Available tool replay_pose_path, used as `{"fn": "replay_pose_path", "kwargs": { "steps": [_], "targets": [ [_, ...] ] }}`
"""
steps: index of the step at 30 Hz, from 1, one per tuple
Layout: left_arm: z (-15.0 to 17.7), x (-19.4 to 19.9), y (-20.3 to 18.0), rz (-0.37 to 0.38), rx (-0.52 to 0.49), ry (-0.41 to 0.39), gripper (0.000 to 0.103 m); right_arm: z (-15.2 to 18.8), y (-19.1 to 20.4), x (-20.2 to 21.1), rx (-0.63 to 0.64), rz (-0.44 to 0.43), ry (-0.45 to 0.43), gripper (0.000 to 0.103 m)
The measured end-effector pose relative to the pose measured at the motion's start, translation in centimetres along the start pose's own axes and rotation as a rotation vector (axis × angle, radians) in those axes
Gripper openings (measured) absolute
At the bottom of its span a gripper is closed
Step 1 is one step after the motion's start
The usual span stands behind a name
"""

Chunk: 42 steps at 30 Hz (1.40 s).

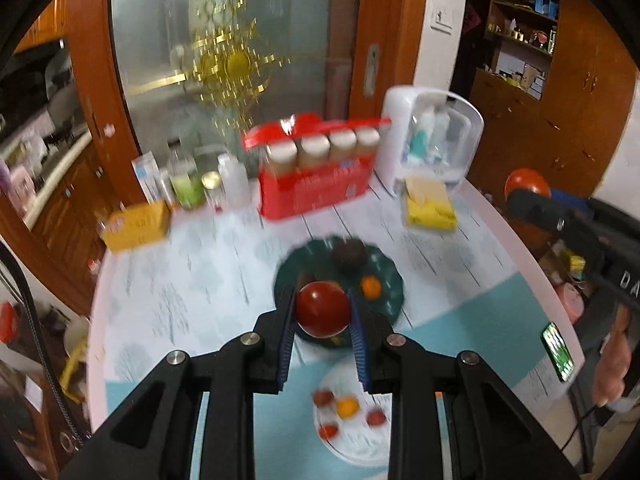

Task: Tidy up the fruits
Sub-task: 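Lift both cherry tomatoes and carry them over the green plate, then lower both tomatoes onto the green plate and open both tools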

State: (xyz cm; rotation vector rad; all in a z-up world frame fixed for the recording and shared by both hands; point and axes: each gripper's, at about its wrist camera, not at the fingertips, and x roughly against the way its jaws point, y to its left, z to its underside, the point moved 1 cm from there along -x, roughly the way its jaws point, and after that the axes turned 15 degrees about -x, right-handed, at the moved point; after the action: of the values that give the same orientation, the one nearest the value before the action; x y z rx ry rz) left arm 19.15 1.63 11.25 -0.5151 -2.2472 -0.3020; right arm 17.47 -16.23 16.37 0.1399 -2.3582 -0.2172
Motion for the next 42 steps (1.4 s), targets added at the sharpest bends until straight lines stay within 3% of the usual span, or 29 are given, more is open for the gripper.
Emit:
{"fn": "replay_pose_path", "kwargs": {
  "steps": [5,9,20,25,34,42],
  "targets": [
    [-3.6,-2.6,1.0,-0.045,-0.022,0.009,0.024,-4.4,-0.1,-2.1,0.033,0.034,-0.032,0.032],
    [-5.3,-6.7,1.0,-0.075,-0.047,0.038,0.024,-5.0,-1.0,-5.7,0.026,0.043,0.008,0.032],
    [-4.2,-21.0,0.6,-0.034,-0.075,0.196,0.024,2.6,-5.3,-19.5,0.001,0.052,0.271,0.032],
    [-2.6,-26.2,-0.1,-0.003,-0.089,0.254,0.024,6.5,-6.7,-23.6,-0.021,0.025,0.362,0.032],
    [0.4,-33.1,-1.2,0.034,-0.111,0.357,0.024,11.1,-7.2,-27.9,0.013,0.025,0.436,0.032],
    [1.5,-36.2,-1.6,0.054,-0.112,0.395,0.024,12.4,-6.9,-29.0,0.038,0.016,0.412,0.033]
  ]
}}
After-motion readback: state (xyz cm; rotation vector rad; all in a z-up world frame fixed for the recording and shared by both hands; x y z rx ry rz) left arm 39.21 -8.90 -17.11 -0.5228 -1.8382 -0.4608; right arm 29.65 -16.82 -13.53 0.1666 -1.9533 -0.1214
